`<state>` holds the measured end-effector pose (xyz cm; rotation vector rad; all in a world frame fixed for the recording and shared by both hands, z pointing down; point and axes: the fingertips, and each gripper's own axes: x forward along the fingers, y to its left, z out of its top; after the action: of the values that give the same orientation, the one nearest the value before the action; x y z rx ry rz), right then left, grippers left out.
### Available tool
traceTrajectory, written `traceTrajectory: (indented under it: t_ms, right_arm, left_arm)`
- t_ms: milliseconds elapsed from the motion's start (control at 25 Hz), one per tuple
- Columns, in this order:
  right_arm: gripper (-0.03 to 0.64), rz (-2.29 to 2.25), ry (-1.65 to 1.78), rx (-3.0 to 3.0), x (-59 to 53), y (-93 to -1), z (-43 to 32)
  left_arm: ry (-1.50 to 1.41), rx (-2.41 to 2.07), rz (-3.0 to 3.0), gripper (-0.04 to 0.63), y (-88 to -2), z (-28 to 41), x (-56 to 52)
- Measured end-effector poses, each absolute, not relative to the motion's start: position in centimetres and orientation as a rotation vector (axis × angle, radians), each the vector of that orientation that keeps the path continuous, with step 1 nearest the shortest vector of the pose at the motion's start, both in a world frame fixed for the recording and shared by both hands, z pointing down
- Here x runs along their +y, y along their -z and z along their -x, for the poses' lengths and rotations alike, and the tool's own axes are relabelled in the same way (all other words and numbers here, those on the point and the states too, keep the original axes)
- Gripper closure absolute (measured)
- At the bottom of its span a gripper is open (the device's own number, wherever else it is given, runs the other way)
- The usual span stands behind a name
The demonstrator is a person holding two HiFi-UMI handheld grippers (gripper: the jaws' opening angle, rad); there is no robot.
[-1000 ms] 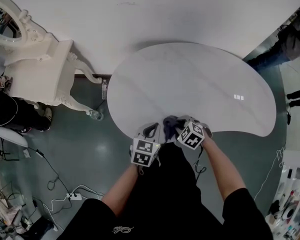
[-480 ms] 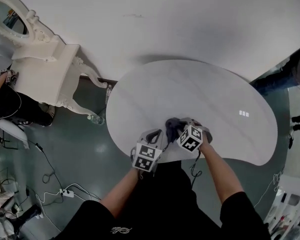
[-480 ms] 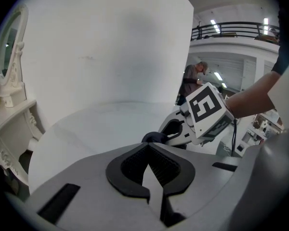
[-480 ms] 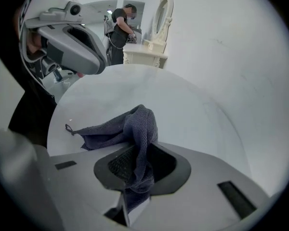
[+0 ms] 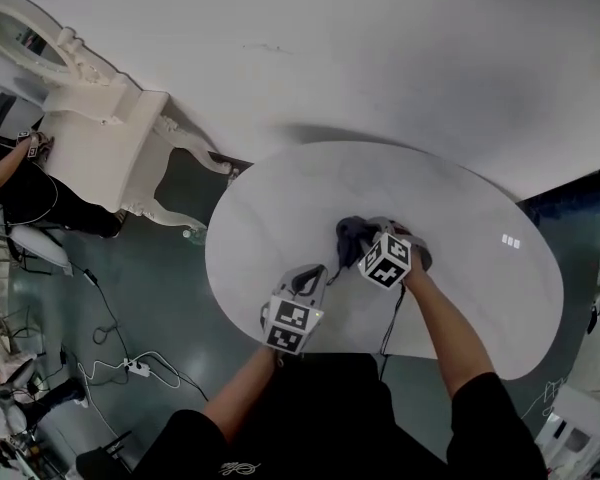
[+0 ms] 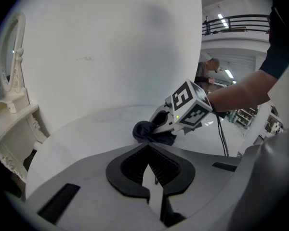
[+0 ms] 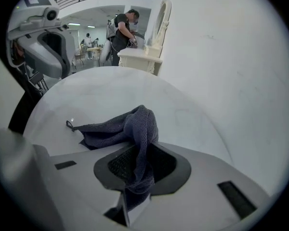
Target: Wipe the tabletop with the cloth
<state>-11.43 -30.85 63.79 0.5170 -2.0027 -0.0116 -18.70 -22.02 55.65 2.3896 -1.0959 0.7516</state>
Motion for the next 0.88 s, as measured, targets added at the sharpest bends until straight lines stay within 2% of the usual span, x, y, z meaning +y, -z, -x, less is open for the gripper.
traceTrajectory:
  t_ms: [320,880]
  right_arm:
    - [0.561,-0.684,0.141,-2.085,-37.7,-62.9,9.6]
    - [0.561,-0.930,0.177,-2.159,-41.2,-62.1,8.3]
  left_arm:
    - [-0.782,-1.167,-2.312,0.588,-56.2,18.1,-22.9]
    - [-0.881,-1.135,-2.302,0.588,-57.6,15.9,-23.2]
